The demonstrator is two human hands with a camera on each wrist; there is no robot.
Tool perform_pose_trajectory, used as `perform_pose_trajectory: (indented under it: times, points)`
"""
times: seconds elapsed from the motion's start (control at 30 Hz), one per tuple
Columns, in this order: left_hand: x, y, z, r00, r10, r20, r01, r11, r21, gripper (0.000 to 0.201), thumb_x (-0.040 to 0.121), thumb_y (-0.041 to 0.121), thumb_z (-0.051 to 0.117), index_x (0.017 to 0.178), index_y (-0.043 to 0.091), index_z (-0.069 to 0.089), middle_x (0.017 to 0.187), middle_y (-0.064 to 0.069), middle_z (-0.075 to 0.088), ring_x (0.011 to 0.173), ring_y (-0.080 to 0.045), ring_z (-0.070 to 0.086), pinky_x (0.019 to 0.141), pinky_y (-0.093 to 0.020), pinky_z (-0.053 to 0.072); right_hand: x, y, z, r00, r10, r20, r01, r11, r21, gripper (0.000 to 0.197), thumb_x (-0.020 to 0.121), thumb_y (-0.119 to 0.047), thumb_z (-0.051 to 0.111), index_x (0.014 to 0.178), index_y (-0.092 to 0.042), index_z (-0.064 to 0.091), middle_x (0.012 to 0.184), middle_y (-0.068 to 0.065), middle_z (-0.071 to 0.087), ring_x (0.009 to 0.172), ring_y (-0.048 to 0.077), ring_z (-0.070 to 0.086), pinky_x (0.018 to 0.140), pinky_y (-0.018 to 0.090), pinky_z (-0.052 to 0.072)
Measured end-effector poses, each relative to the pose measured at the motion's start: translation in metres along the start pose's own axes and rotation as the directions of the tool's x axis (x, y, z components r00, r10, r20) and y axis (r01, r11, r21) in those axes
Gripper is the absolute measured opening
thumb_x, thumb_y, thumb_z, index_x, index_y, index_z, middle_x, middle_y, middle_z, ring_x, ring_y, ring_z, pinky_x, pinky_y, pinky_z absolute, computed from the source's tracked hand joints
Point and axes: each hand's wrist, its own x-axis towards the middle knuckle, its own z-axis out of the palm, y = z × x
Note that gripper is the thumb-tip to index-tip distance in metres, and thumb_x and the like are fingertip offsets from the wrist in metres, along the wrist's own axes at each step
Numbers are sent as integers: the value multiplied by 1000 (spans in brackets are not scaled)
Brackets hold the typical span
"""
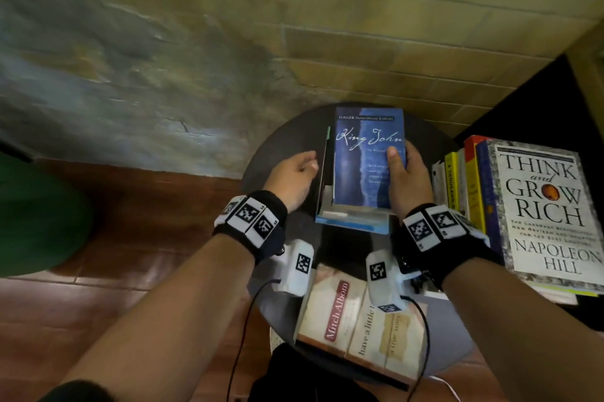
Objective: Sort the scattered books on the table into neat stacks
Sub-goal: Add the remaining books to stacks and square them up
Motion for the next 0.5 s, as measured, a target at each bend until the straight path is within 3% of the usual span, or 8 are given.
perform_pose_trajectory:
  times: [0.03,0.1,0.17,0.23,0.3,0.37,0.43,0.5]
  points:
    - [0,-4,3,999,-29,34,29,1000,3,43,98,7,48,141,5,45,140,-10,54,130,-20,50,113,-29,33,0,6,0,1000,12,-12,-12,1000,-15,33,102,-26,40,130,-14,50,108,0,61,82,3,58,63,5,42]
    - [-2,-9,9,991,-76,114,80,996,-27,51,96,-8,40,145,3,35,140,-2,46,128,-15,46,101,-15,33,1,14,0,999,35,-27,-36,999,-21,34,102,-27,39,132,-15,49,110,1,61,91,11,59,63,9,40]
    - [-5,-10,14,979,-101,177,108,994,-29,59,93,-16,32,148,5,30,137,1,44,126,-13,43,93,-12,34,4,19,2,998,50,-24,-51,998,-37,35,103,-27,38,133,-14,48,112,1,60,95,13,57,65,13,39]
    - [-1,-14,19,981,-84,175,90,996,-23,57,94,-12,35,147,7,34,146,-7,44,133,-21,43,103,-19,33,6,22,6,997,67,-24,-67,997,-35,35,103,-27,38,134,-14,48,113,1,60,96,13,57,68,16,40]
    - [6,-20,22,983,-59,175,54,998,31,53,93,1,43,145,13,41,144,-11,50,133,-27,47,112,-34,37,8,22,9,996,87,-28,-88,996,-30,35,103,-27,37,134,-16,47,111,-2,58,96,12,56,65,14,39]
    - [16,-35,25,980,-59,188,65,998,-25,58,84,7,46,142,17,47,137,-10,57,126,-27,54,108,-44,42,10,22,12,995,92,-27,-93,995,-33,35,103,-26,37,135,-16,46,111,-3,56,97,11,54,64,17,40]
    - [25,-49,28,980,-69,186,96,986,-139,62,77,5,44,137,16,52,130,-9,62,118,-26,61,105,-45,45,11,23,14,996,83,-28,-85,995,-51,35,103,-26,37,135,-15,47,113,-2,56,97,10,53,77,20,39]
    - [14,-34,24,981,-90,171,127,967,-219,51,86,-6,40,132,10,55,128,-10,62,110,-27,63,100,-40,48,12,26,16,996,87,-27,-89,993,-76,37,102,-28,38,136,-16,47,116,1,59,100,14,55,83,26,40]
